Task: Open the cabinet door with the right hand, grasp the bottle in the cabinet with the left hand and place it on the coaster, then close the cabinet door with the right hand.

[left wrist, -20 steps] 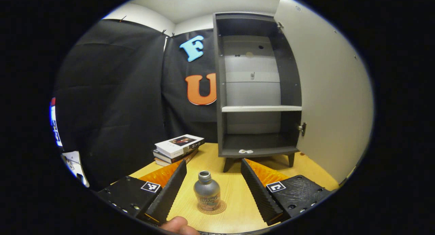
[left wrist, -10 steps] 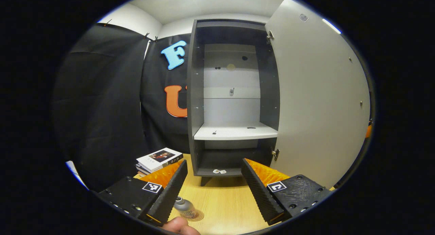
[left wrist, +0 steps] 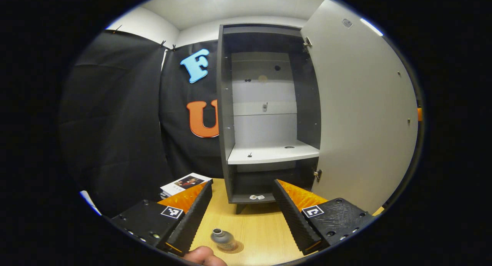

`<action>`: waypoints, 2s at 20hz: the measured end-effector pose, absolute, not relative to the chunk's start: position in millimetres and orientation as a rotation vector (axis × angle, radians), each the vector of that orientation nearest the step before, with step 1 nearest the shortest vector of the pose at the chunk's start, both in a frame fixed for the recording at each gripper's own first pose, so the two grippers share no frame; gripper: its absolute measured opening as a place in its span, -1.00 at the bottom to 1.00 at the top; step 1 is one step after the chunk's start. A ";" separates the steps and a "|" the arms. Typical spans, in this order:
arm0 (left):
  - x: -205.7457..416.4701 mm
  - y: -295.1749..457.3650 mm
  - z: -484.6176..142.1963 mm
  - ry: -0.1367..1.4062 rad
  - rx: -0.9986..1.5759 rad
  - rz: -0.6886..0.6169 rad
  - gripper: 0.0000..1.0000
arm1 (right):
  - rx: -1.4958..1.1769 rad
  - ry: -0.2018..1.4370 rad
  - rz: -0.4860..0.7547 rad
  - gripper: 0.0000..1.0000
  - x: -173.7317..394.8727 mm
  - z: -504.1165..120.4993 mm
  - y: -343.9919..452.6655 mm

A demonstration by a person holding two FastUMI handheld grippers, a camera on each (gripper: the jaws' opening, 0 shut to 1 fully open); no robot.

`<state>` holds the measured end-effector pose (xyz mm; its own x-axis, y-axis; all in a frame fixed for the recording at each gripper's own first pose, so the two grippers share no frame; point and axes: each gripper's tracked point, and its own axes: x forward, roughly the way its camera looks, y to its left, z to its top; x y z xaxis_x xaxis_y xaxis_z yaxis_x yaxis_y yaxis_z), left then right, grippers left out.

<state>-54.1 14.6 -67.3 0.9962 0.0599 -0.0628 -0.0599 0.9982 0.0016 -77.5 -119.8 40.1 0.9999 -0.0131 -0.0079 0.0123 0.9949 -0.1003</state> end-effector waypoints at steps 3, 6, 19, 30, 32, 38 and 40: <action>-54.6 40.2 -72.9 0.075 0.001 0.074 0.94 | -0.011 0.008 -0.015 0.86 -76.4 39.7 -113.0; -55.1 64.5 -76.9 0.081 -0.015 0.082 0.93 | 0.006 0.015 -0.015 0.89 -78.0 41.7 -113.1; -88.6 153.7 -112.8 0.120 -0.082 0.165 0.94 | -0.014 -0.028 0.035 0.90 -55.6 58.4 -3.8; -122.0 200.9 -117.8 0.125 -0.059 0.286 0.94 | -0.009 -0.034 0.211 0.89 -13.6 61.1 71.6; -129.0 208.5 -120.1 0.129 -0.063 0.309 0.94 | -0.018 -0.030 0.251 0.86 -8.2 62.3 84.9; -144.6 220.7 -121.9 0.133 -0.068 0.363 0.94 | -0.050 -0.014 0.314 0.90 -5.7 58.6 106.2; -145.5 220.2 -123.1 0.136 -0.068 0.367 0.94 | -0.045 -0.014 0.318 0.90 -3.0 60.2 106.3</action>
<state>-145.5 220.2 -123.1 0.9246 0.3524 -0.1445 -0.3615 0.9314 -0.0417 -3.0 106.3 60.2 0.9497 0.3132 0.0063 -0.3126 0.9488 -0.0460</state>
